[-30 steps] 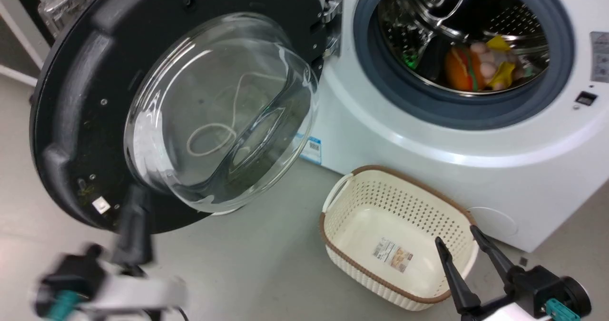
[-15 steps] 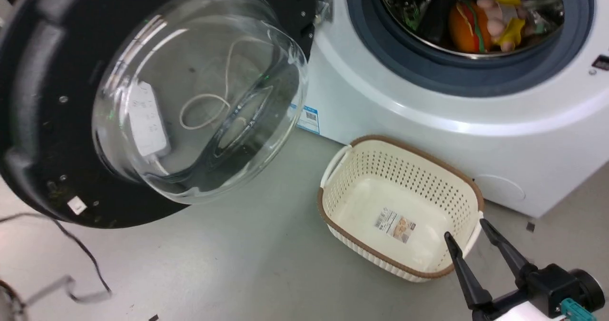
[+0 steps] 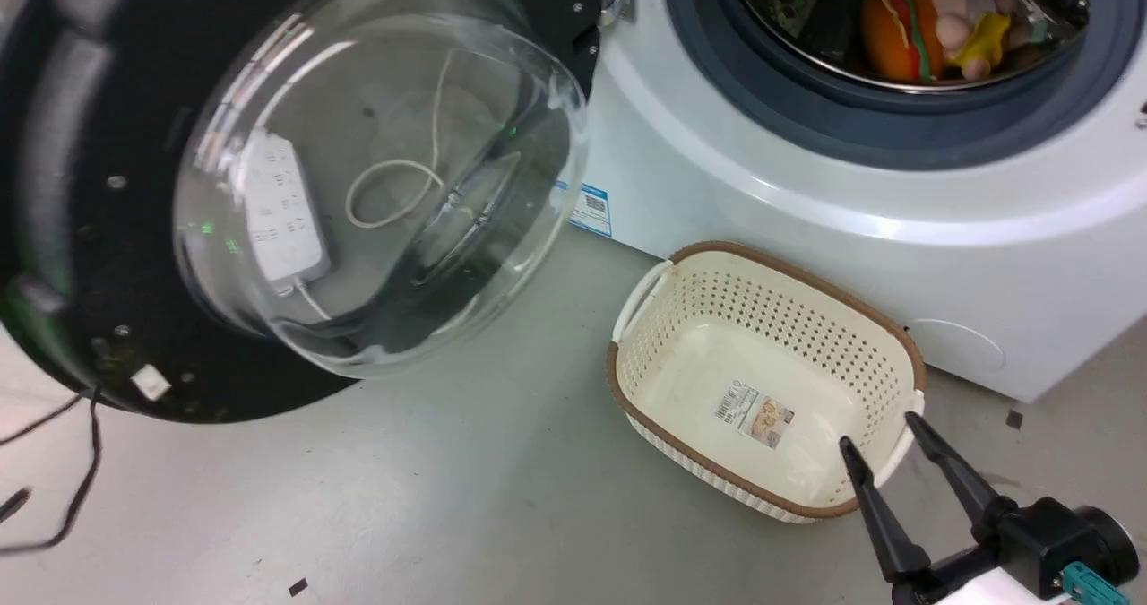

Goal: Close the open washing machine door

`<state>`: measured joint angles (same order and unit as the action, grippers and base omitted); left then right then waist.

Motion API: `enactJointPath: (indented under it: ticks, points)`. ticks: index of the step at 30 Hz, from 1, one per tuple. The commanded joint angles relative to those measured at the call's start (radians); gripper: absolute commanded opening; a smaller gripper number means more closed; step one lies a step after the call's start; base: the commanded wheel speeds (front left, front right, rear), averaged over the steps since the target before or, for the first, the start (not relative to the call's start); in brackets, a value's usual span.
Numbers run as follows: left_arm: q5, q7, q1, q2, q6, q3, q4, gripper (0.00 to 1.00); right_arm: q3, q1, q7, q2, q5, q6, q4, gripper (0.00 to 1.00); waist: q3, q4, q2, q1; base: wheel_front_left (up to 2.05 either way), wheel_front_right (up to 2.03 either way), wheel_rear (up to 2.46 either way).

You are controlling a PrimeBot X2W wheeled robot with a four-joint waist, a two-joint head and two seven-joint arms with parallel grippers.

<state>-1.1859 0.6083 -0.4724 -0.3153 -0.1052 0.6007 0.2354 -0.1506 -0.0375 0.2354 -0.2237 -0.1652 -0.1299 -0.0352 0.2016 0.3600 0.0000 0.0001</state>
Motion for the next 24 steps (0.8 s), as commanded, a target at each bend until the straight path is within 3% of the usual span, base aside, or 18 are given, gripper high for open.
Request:
enactJointPath:
  ticks: [1,6,16,19,23,24]
  points:
    - [-0.112,0.133,0.041,0.026,0.021,0.004,-0.043,0.0,-0.004,0.008,0.016,-0.01,-0.015,-0.001,-0.016,1.0,-0.012,0.008,0.0,-0.0001,0.0,0.0,0.0]
    - [-0.248,0.302,0.131,0.095,0.018,-0.01,-0.147,0.0,-0.01,0.005,0.026,0.0,-0.017,-0.001,-0.042,1.0,-0.042,0.012,0.0,-0.0001,0.0,0.0,0.0]
    - [-0.301,0.446,0.342,0.232,0.002,-0.146,-0.344,0.0,0.064,0.018,0.026,0.012,-0.013,-0.001,-0.071,1.0,-0.13,-0.053,0.0,-0.0001,0.0,0.0,0.0]
    - [-0.314,0.427,0.419,0.256,-0.001,-0.197,-0.405,0.0,0.095,0.021,0.026,0.021,-0.009,-0.001,-0.072,1.0,-0.148,-0.089,0.0,-0.0001,0.0,0.0,0.0]
    - [-0.368,0.34,0.501,0.264,0.026,-0.3,-0.449,0.0,0.121,0.029,0.026,0.028,-0.002,-0.001,-0.071,1.0,-0.15,-0.156,0.0,-0.0001,0.0,0.0,0.0]
    - [-0.447,0.146,0.551,0.265,0.097,-0.503,-0.44,0.0,0.133,0.033,0.025,0.032,0.002,-0.001,-0.062,1.0,-0.126,-0.253,0.0,-0.0001,0.0,0.0,0.0]
